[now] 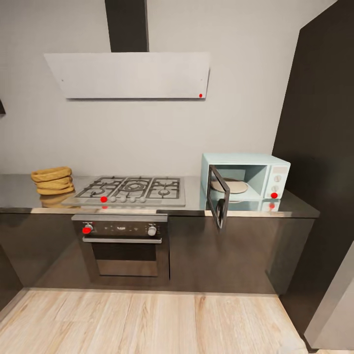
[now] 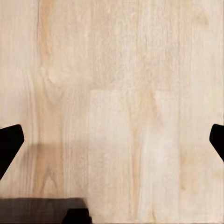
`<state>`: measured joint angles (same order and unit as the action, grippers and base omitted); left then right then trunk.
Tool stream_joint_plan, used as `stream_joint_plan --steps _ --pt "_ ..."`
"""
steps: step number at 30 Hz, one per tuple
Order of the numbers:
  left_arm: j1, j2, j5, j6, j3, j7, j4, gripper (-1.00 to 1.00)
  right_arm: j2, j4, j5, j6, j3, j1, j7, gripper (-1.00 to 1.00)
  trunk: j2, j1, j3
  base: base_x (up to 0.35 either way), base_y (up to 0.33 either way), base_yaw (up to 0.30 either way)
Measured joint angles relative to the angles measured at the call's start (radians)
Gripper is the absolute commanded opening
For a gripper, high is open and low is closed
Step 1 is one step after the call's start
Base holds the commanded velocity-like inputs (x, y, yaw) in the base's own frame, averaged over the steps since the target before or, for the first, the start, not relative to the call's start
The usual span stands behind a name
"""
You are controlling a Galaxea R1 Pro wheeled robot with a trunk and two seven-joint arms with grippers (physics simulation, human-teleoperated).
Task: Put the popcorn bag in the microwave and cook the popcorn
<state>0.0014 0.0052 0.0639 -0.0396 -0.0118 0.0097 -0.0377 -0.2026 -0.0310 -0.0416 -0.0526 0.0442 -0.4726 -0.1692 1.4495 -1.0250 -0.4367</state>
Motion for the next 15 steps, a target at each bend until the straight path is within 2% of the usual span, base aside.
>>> stream_joint_plan --steps 1,3,7,15 --pt "0.0 0.0 0.0 0.0 0.0 0.0 0.0 1.0 0.027 0.0 0.0 -0.009 0.0 0.034 0.027 1.0 0.0 0.0 0.0 0.0 0.0 0.0" --pt "0.0 0.0 0.0 0.0 0.0 0.0 0.0 1.0 0.054 0.0 0.0 -0.016 0.001 0.078 0.048 1.0 0.0 0.0 0.0 0.0 0.0 0.0" --pt "0.0 0.0 0.0 0.0 0.0 0.0 0.0 1.0 0.087 0.0 0.003 -0.024 0.001 0.134 0.059 1.0 0.0 0.0 0.0 0.0 0.0 0.0" --pt "0.0 -0.001 0.0 0.0 0.0 0.0 0.0 1.0 0.097 0.0 0.003 -0.035 0.002 0.17 0.058 1.0 0.0 0.0 0.0 0.0 0.0 0.0"
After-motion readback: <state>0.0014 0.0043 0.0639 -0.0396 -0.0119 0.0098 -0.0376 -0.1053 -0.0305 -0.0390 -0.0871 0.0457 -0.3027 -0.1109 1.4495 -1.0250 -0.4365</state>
